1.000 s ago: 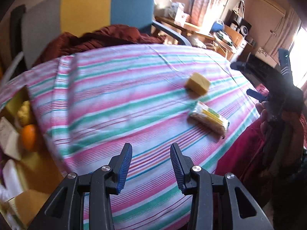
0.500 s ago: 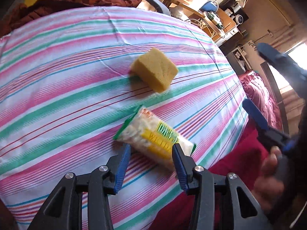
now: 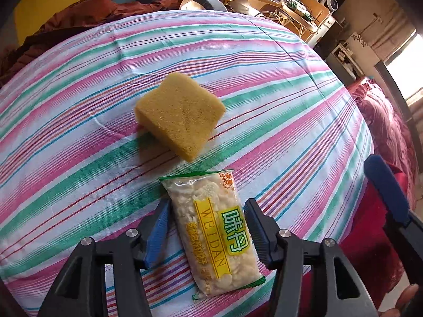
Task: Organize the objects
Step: 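Grasp the WEIDAN biscuit packet with the left tool while the right tool grasps the small yellow sponge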
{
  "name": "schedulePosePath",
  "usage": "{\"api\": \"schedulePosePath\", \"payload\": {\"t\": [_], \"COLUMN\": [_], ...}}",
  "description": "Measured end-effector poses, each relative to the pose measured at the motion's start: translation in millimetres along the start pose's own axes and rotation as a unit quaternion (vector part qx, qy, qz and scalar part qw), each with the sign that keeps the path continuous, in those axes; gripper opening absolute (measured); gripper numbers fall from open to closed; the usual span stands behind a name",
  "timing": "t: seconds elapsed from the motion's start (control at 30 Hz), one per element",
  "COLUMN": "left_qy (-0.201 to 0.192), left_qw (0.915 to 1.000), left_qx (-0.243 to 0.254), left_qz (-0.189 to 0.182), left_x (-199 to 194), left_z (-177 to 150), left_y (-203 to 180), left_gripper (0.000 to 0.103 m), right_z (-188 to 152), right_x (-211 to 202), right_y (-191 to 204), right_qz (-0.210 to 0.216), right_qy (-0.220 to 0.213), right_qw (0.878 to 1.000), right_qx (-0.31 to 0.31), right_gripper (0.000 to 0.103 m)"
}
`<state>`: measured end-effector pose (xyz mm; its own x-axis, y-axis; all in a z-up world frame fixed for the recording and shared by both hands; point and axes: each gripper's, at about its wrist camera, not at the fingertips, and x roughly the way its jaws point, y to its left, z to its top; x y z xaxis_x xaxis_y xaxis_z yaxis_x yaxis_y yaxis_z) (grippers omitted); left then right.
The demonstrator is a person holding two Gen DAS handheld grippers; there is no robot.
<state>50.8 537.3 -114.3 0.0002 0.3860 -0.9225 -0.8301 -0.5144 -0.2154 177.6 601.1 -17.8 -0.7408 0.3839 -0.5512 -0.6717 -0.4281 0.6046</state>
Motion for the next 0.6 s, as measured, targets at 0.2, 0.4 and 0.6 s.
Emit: {"api": "schedulePosePath", "payload": {"t": [0.2, 0.4, 0.6], "left_qy": [-0.041, -0.077, -0.123], "left_qw": [0.9920, 0.9904, 0.9856], "left_qx": [0.108, 0.091, 0.034], "left_qz": [0.051, 0.069, 0.110], "left_x": [0, -21, -50], "left_z": [-22, -51, -98], "left_y": [-17, 23, 90], "left_gripper": [0.060, 0.047, 0.047], "right_z": [2, 1, 0], "right_x": [-2, -1, 6], "right_y": [-7, -3, 0], "right_qz": [-0.001, -0.015, -0.033], "right_qy": [-0.007, -0.009, 0.006], "right_qw": [1.000, 1.000, 0.999], "right_qx": [0.021, 0.007, -0.008], "right_gripper": [0.103, 0.103, 0.103]}}
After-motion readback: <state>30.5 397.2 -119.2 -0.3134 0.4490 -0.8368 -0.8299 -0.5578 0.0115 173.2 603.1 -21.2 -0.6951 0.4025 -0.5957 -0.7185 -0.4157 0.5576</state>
